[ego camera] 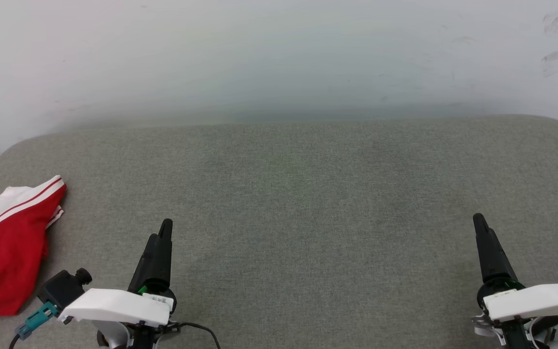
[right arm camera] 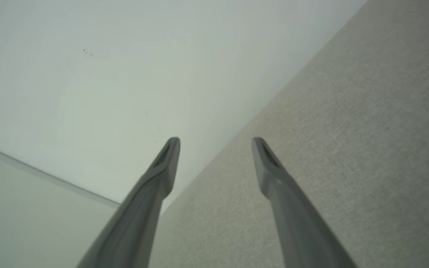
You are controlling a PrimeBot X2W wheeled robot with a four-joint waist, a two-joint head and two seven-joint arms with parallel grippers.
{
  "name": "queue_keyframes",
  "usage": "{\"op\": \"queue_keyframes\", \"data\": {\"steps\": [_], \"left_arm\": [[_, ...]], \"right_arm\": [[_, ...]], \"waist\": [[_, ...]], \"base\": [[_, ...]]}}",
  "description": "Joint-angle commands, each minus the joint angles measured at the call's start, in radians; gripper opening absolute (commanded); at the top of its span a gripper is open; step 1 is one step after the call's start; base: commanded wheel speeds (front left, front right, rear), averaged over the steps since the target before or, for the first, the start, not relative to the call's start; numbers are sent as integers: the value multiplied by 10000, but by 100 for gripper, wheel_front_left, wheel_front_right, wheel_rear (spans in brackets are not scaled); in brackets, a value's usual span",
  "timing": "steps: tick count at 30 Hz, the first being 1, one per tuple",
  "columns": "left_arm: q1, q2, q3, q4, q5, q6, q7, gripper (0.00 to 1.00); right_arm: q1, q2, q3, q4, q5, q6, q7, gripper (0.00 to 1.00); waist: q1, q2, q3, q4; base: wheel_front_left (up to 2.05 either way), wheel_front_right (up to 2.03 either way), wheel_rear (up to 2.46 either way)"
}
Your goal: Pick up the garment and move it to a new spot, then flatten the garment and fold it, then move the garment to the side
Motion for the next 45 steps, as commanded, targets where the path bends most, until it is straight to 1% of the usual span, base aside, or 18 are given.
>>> {"op": "queue_keyframes", "data": {"steps": [1,9,21,34,45], "left_arm": [[-51,41,-58,-235,640,-2,-133,100],[77,112,-169,-321,2381,31,-415,100],[203,192,-374,-463,4179,60,-797,100],[293,276,-699,-438,5771,126,-1159,100],[334,298,-892,-351,6788,168,-1413,100]], "right_arm": [[-86,-17,34,-272,-647,19,-108,100],[0,28,128,-592,-2358,20,-85,100],[120,31,206,-935,-4174,21,0,100],[310,20,322,-1277,-6009,22,33,100],[402,36,287,-1463,-7103,23,114,100]], "waist": [[0,0,-4,-4],[0,0,-22,-2],[0,0,-63,31],[0,0,-94,57],[0,0,-133,70]], "base": [[0,0,0],[0,0,0],[0,0,0],[0,0,0],[0,0,0]]}}
